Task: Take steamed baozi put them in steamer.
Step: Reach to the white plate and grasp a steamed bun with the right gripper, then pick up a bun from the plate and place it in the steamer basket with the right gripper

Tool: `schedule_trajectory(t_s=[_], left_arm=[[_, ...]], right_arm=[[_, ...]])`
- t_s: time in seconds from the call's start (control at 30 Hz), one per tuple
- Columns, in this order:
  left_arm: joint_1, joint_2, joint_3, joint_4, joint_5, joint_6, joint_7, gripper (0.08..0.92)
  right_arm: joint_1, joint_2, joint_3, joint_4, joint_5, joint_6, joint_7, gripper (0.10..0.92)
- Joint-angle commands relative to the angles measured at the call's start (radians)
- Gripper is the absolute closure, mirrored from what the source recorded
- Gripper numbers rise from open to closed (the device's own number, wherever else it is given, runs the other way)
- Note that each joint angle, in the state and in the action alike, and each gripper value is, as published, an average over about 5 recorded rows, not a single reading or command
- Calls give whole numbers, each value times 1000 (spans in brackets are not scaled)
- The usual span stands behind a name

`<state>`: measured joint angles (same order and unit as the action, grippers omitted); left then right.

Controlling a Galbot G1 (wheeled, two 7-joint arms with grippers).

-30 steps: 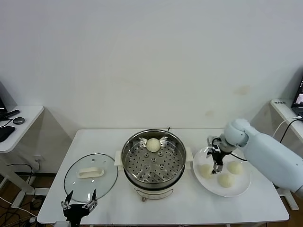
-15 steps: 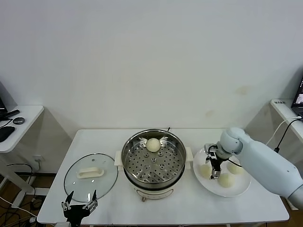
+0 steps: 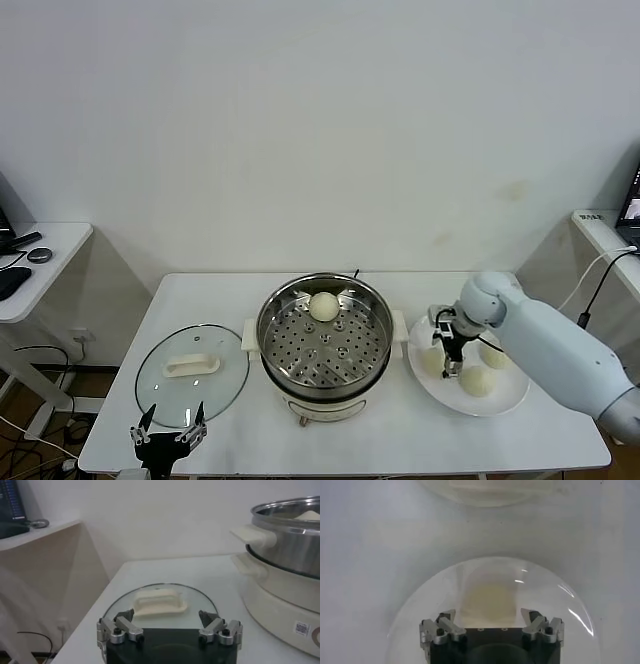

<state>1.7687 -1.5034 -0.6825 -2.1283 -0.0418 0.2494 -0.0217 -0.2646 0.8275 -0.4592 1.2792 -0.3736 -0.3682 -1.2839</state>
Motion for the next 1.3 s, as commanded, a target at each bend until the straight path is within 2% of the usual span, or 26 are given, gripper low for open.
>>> schedule_trajectory(t_s=[0.03, 0.2, 0.43, 0.63, 0.8, 0.93, 1.1, 1.3], left_arm=[[-2, -1, 0, 4, 1, 0, 0, 177], [-2, -1, 1, 5, 1, 0, 1, 177], [-7, -2, 4, 11, 2, 0, 1, 177], [-10, -3, 13, 11, 6, -1, 0, 177], [-23, -4, 22, 13, 49, -5, -3, 177], [-32, -2, 23, 5, 60, -5, -4, 177], [-36, 0, 18, -7, 60, -4, -8, 177], [-37, 3, 29, -29, 62, -4, -11, 177]], right_arm=[[-5, 9, 4, -15, -10, 4, -5, 203], [-4, 9, 4, -20, -18, 3, -15, 222], [-4, 7, 7, -21, -16, 3, -16, 388], [36, -19, 12, 1, 38, -11, -29, 466], [226, -95, -100, 74, 191, -51, -54, 473], [506, -114, -310, 112, 383, -101, -72, 473], [833, -34, -527, 111, 598, -146, -90, 472], [999, 119, -626, 81, 727, -193, -100, 474]])
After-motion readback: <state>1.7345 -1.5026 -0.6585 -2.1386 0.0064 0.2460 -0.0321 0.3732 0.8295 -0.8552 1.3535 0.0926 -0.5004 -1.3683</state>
